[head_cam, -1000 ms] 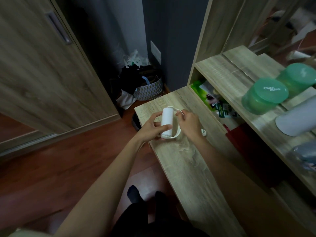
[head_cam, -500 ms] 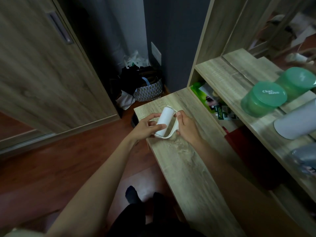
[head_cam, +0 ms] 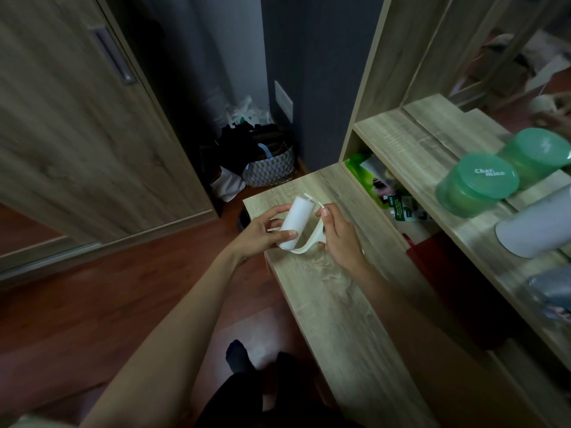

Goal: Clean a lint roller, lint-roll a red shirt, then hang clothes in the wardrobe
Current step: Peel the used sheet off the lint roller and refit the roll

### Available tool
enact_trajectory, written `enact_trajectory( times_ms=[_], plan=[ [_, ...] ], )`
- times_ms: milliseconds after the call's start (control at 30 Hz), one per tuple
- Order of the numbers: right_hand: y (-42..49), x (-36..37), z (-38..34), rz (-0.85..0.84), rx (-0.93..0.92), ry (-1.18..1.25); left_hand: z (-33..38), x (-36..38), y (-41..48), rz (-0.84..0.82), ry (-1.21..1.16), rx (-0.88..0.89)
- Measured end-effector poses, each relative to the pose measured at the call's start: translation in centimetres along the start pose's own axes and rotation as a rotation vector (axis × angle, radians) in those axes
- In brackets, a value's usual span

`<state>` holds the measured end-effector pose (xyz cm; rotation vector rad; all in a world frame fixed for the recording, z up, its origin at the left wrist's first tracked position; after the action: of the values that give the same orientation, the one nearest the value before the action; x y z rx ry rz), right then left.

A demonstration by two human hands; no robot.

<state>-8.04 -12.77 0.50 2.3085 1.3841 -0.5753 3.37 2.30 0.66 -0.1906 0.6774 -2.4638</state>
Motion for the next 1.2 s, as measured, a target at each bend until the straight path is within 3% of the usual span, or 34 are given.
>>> enact_trajectory(
  times_ms=[500,767,933,1200],
  plan=[
    [0.8,0.4,-0.5,-0.036,0.036,0.094,0.5,-1.2,0.1,0.056,0.0,0.051],
    [-0.4,1.5,-1.2,-0.322,0.233,0.509,3.2,-2.1,1.0,0.268,-0.013,0.175],
    [-1.1,3.0,-2.2,-0.148,0.292,0.702,2.9,-1.9,0.6,0.287,-0.13,0.182],
    [-0.1,5.1,-3.8,-0.061,0.247,0.615,3.4,-4.7,0.2,0.346,-0.244,0.123]
  ],
)
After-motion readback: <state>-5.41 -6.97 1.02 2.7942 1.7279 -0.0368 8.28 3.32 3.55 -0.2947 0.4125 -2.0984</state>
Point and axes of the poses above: each hand's wrist, its own y-axis towards the middle knuckle, its own x-axis out of the palm, z = x × y, the point moved 2 cm from there along y, towards the middle knuckle, and after that the axes turned 10 degrees about -x, right-handed, at the moved point
